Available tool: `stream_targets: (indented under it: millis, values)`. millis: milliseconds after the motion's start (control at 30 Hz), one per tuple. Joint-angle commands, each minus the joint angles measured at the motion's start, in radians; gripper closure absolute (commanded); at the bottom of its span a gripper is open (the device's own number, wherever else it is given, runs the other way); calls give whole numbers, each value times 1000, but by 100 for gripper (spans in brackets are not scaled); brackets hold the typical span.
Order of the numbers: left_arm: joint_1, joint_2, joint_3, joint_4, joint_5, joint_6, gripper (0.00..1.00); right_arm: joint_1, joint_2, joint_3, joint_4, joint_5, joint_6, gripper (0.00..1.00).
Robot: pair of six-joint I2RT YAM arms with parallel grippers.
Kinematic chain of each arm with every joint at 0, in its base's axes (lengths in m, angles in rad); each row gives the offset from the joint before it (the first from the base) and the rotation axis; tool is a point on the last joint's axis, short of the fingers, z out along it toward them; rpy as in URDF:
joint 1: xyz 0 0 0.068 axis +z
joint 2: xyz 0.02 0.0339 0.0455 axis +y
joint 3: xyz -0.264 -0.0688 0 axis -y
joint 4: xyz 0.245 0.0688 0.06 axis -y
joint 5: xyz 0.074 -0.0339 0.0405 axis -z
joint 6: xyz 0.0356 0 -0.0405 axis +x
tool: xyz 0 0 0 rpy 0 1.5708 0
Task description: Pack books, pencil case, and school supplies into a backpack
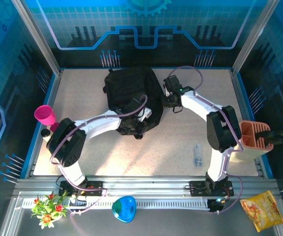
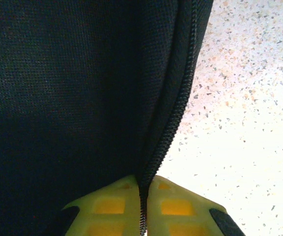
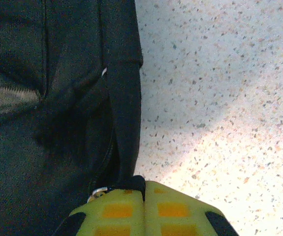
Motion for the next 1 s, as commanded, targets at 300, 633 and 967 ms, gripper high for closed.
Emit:
stream_targets:
  millis: [300,633,967]
  values:
    - [-75,-192,-140,-173,114,-69,84,-23,-171,-125,-47,-32,75,100]
    - [-14,-288,42,-140,-40,-121,42,-28,-433,-336,17,-185,154,42]
    - [75,-22,358,-110,-122,-222,38,-90,-302,-229,80,-243,204,25]
